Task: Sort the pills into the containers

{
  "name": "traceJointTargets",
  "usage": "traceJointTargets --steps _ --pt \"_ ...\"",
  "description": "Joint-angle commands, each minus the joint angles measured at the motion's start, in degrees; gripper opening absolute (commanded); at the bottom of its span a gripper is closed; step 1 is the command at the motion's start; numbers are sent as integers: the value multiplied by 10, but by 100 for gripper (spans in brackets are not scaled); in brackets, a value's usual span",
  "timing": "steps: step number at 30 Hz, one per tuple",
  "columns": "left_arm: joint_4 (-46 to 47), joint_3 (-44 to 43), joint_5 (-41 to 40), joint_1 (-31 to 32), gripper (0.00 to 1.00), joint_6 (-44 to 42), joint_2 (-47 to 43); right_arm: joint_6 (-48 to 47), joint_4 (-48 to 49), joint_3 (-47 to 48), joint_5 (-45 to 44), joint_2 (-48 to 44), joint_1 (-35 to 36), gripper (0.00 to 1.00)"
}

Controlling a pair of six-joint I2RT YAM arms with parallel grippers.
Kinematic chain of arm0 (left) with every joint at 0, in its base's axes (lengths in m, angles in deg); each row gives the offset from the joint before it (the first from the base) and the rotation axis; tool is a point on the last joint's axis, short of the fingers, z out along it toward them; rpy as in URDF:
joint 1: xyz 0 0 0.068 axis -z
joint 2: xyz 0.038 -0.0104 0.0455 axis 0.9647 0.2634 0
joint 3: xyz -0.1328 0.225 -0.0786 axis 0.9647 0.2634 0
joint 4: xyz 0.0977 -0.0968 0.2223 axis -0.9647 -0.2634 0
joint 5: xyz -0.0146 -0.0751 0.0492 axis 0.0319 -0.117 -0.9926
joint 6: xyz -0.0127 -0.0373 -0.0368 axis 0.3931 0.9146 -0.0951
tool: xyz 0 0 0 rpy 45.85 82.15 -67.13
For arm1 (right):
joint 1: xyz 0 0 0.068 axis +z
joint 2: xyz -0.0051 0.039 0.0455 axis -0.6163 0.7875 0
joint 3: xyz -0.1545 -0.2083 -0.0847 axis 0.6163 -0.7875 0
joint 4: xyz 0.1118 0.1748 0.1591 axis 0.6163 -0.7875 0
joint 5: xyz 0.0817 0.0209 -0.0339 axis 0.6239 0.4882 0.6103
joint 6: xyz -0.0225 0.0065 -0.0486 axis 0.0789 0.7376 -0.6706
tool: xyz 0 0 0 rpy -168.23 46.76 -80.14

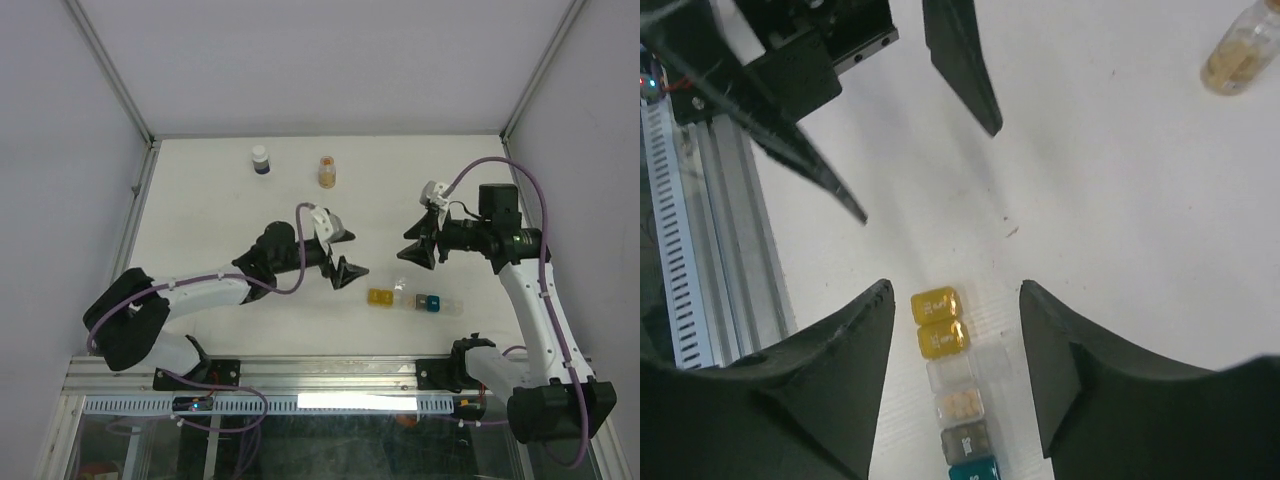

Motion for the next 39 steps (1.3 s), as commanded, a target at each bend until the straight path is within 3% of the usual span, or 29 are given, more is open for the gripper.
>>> traceJointTargets --steps 1,7,13,17,21,28,39 --pt "-110 -38 -8 -88 99 162 -67 120 121 -10 88 -20 -30 57" --pt "-198 -76 -33 -208 99 257 -101 157 175 -73 142 -43 -90 61" --pt "-295 -189 -48 -276 99 273 -21 172 197 -101 153 -57 -127 63" --pt "-329 -277 -94 -277 99 246 57 170 196 -99 152 -51 -131 63" --pt "-412 -397 -200 -272 96 210 142 170 196 -98 158 -38 -130 63" --pt "-502 -551 -320 -227 99 134 258 162 187 -89 153 -22 -120 64" --pt "-523 -719 -330 -207 98 111 417 152 185 -96 129 -11 -125 65"
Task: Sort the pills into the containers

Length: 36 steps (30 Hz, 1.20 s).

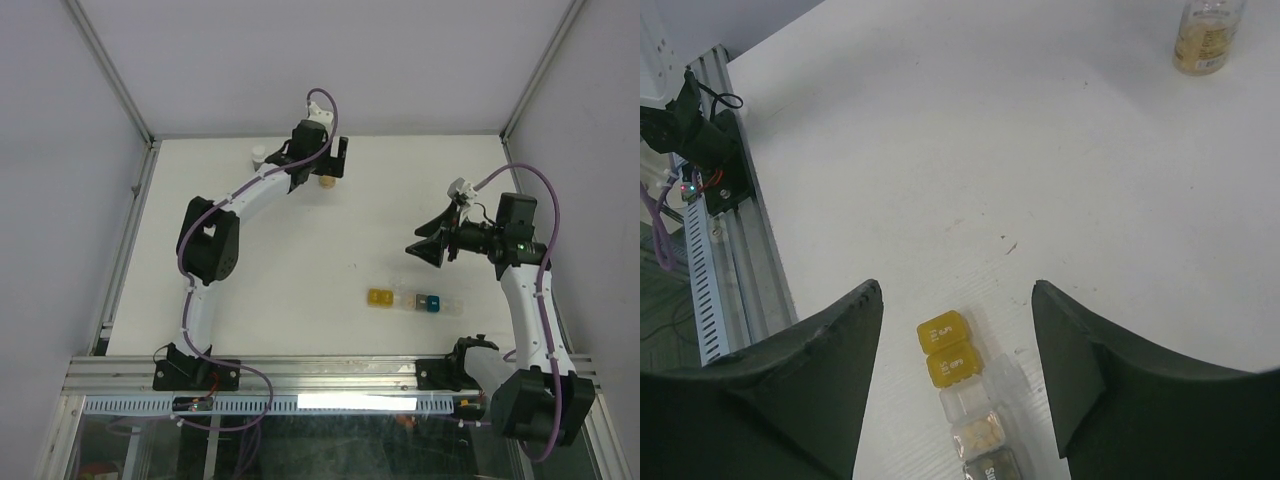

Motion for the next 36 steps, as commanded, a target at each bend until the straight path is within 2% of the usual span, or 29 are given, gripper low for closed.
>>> traceJointTargets --steps 1,8,11,14,28,33,36 --pt "-8 -84 -20 4 98 -22 46 -4 12 7 0 7 -3 65" --pt "-23 -136 -81 16 94 -27 104 3 18 2 3 14 -7 65" --pt "-25 -140 -90 16 88 -26 114 3 18 2 4 15 -6 66" --pt "-27 -148 -87 17 81 -22 123 5 18 2 6 14 -7 66" --pt "-36 -188 -66 18 68 -13 163 4 20 -1 3 15 -4 66" --pt "-39 -183 -61 18 49 -13 156 4 21 -2 1 15 -4 66" --pt "-40 -177 -53 18 27 -14 142 4 21 -3 0 12 -4 66"
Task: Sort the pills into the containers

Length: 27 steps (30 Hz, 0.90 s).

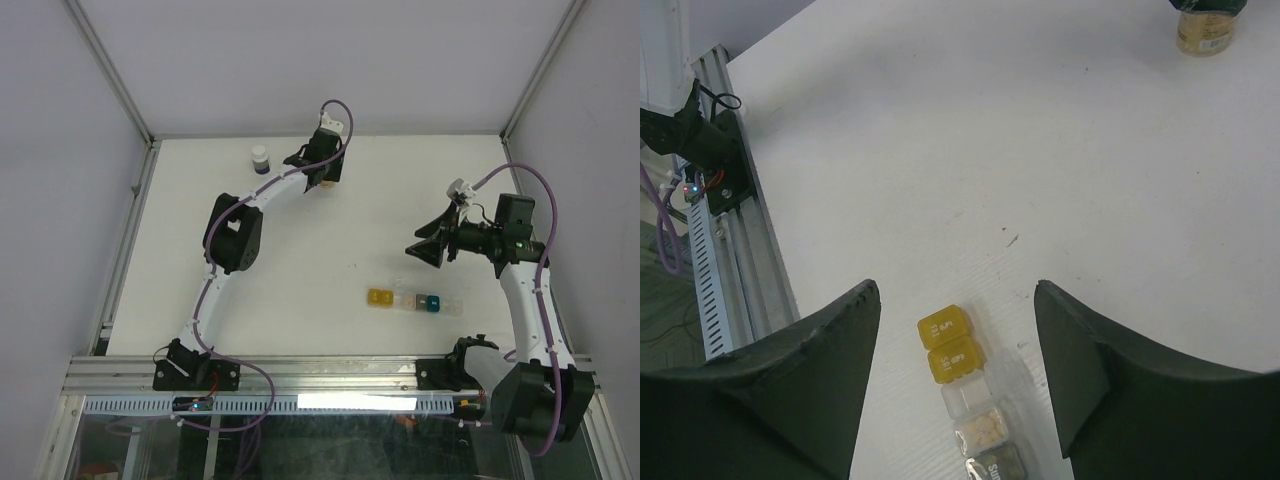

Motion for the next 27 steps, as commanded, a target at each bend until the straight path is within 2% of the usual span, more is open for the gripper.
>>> traceJointTargets --steps 1,5,6,9,17,23,27 --pt "10 -14 15 6 19 2 -35 4 20 2 4 -5 0 66" --pt "11 16 23 8 1 3 -91 4 22 0 6 -7 -1 67" --pt "12 28 27 9 0 5 -110 4 22 -1 8 -8 -1 67" --pt "18 89 43 16 0 15 -179 3 22 -1 15 -12 -1 67" --pt "72 328 120 44 0 80 -398 0 26 -5 62 -24 -1 67" --pt "110 488 186 77 0 155 -552 -58 2 -8 121 -40 -1 67" --pt "175 600 233 110 0 222 -653 -146 -40 -2 152 -42 9 78"
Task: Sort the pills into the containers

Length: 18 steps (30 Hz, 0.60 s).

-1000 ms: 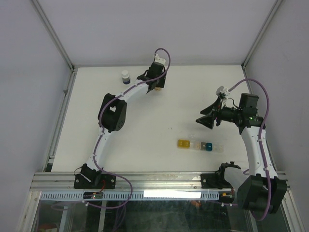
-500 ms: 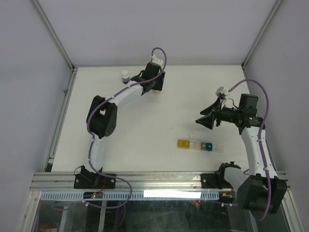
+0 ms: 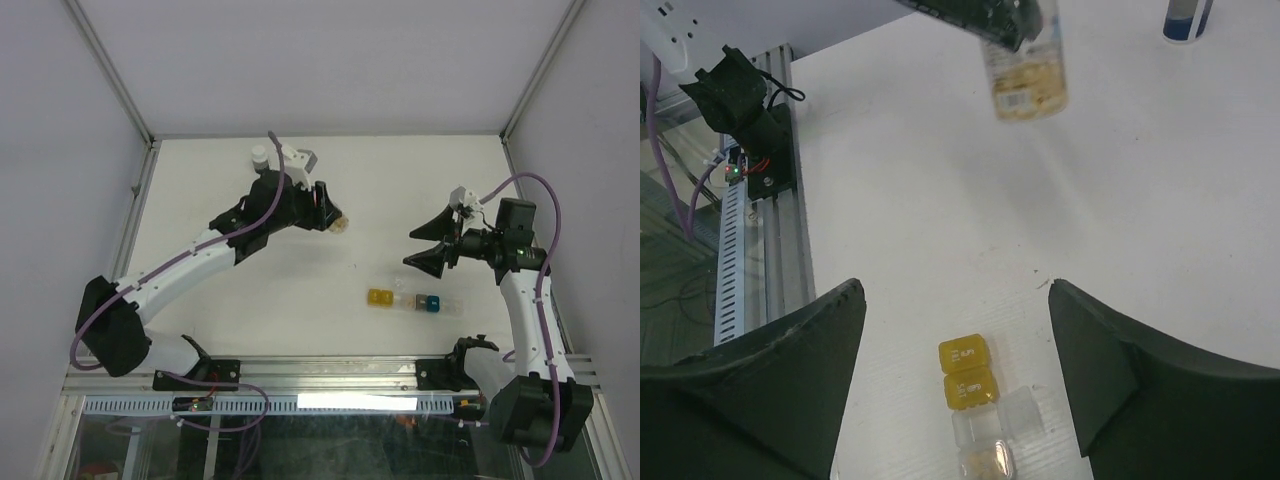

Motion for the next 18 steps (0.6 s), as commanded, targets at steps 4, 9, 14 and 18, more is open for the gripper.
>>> traceJointTargets --steps 4,9,14,18 --pt "156 182 81 70 0 147 -169 -249 -127 33 67 -12 52 92" --pt "233 245 44 116 0 210 -210 -249 -102 49 -27 -12 136 95" --pt "273 256 -78 171 0 270 -195 -136 7 37 -91 -22 182 95" --pt "270 219 -163 212 0 292 -151 -77 42 43 -84 -18 207 94"
